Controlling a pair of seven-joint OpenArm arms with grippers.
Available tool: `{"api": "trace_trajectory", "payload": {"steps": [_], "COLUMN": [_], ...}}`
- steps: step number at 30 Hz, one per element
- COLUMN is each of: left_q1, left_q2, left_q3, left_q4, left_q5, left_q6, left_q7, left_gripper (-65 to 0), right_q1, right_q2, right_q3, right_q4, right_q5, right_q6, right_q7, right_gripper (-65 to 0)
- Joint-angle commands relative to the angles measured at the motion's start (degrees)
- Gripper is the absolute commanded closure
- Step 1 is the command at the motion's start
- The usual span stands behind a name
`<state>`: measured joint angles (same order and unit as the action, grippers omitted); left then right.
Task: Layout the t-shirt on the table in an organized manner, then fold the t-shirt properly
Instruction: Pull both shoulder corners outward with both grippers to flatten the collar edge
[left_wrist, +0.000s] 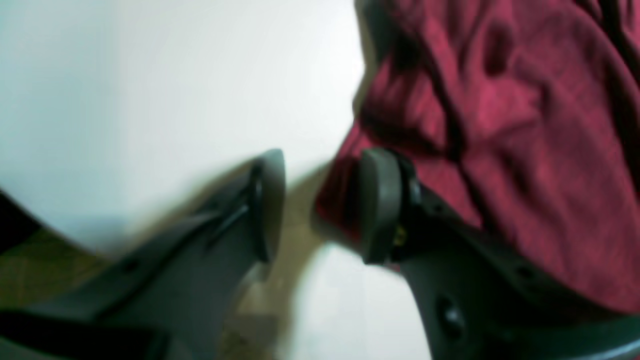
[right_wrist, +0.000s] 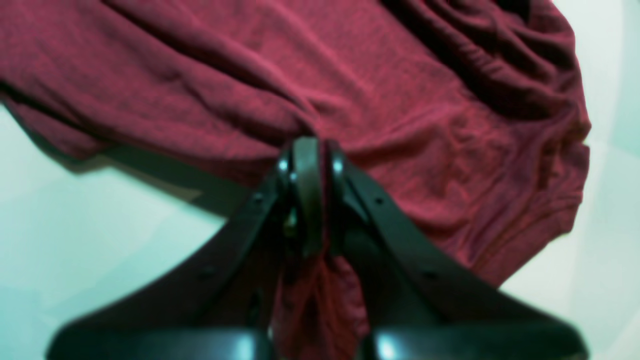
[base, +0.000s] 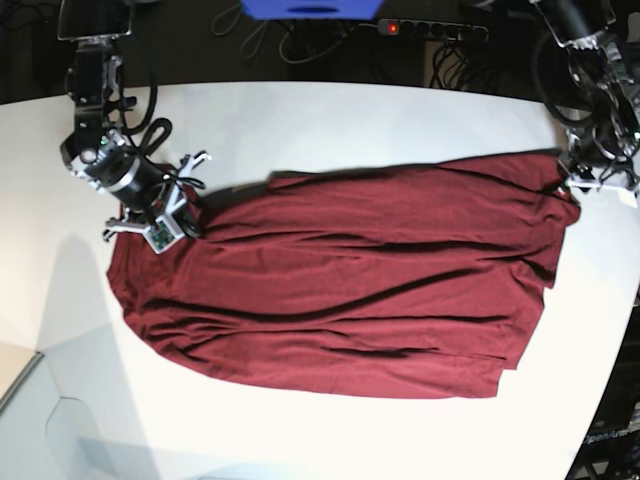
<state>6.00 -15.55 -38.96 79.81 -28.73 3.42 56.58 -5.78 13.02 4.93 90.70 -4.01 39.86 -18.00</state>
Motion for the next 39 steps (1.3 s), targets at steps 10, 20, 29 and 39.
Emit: {"api": "trace_trajectory", "payload": {"steps": [10,20,29,39], "left_q1": [0.3,-0.2,-4.6,-7.4], "left_q2": [-0.6,-2.6,-5.9,-7.6], "left_q3": [4.8,4.5,4.7,4.7], "left_q4": [-1.0,-1.1,-4.4,-5.9], "left_q5": [-0.1,7.5,10.9,10.8], "left_q6": [0.3,0.3,0.3,0.3], "left_q7": [1.1,-3.7,-6.8,-6.4], "left_gripper": [-14.9,-0.1,-0.1,-0.1], "right_q1": [0.5,-2.4,-3.9,-8.9], "right_q2": [0.7,0.5,0.5,0.7], "right_q3": [0.4,0.0,0.0,0.0], "right_q4": [1.0,1.0,1.0,1.5], "right_q5": [0.9,0.9,0.9,0.9], "right_q6": [0.1,0.1,0.1,0.1], "right_q7": [1.3,1.3,1.3,1.6], "right_gripper": [0.0,0.0,0.0,0.0]}}
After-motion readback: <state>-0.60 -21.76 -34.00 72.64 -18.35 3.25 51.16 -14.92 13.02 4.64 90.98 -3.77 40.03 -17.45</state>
